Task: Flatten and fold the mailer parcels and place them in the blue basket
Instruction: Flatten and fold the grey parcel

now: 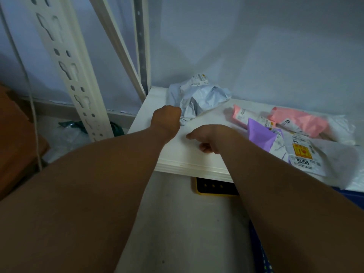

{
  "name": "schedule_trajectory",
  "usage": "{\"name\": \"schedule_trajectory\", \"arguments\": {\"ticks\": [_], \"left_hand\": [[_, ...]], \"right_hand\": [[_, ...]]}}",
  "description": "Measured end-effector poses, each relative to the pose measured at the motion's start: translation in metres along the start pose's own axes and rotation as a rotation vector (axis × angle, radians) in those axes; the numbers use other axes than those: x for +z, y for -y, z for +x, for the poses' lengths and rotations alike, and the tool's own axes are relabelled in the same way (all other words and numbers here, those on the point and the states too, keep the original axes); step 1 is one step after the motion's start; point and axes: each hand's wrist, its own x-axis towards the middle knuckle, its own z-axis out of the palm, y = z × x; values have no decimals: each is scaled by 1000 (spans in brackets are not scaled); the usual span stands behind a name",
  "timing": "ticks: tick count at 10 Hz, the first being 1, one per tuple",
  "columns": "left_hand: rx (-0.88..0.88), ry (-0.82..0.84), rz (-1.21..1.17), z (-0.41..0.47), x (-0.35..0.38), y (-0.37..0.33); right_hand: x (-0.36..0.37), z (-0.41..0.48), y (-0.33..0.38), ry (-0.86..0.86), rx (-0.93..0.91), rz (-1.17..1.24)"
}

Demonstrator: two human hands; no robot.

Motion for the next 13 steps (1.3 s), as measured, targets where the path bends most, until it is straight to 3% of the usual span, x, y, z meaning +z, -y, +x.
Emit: {"name": "schedule_trajectory", "arguments": {"ticks": [2, 3, 4, 5, 6, 7, 8, 9, 10, 11, 12, 13], "left_hand": [[-184, 7, -292, 12, -6, -2], [-357, 198, -745, 14, -32, -14], [-671, 252, -1288, 5, -54, -19], [-867, 254, -1576, 0, -74, -15], [-805, 305, -1672, -25, -93, -7], [-775, 485, -1736, -36, -96, 3], [-700, 728, -1689, -41, -97, 9], [-637, 952, -1473, -43, -98, 13], [-495, 1092, -1031, -48, -94, 15], [-277, 1200, -548, -55, -93, 8], [-211, 1215, -479, -53, -93, -6], [-166, 1326, -277, -55, -91, -25]], "right_hand": [[-3, -5, -1, -7, 6, 10], [-11, -9, -1, -41, 4, 129], [-12, -18, -5, -104, -28, 273], [-9, -27, -11, -160, -65, 386], [-10, -35, -17, -233, -115, 590], [-13, -48, -17, -215, -45, 774], [-20, -62, -15, -124, -9, 862], [-18, -63, -16, -136, 22, 872], [-19, -63, -19, -65, 50, 856], [-13, -73, -24, -19, 84, 624], [-7, -56, -29, -150, 67, 561], [-1, -40, -40, -442, -156, 227]]}}
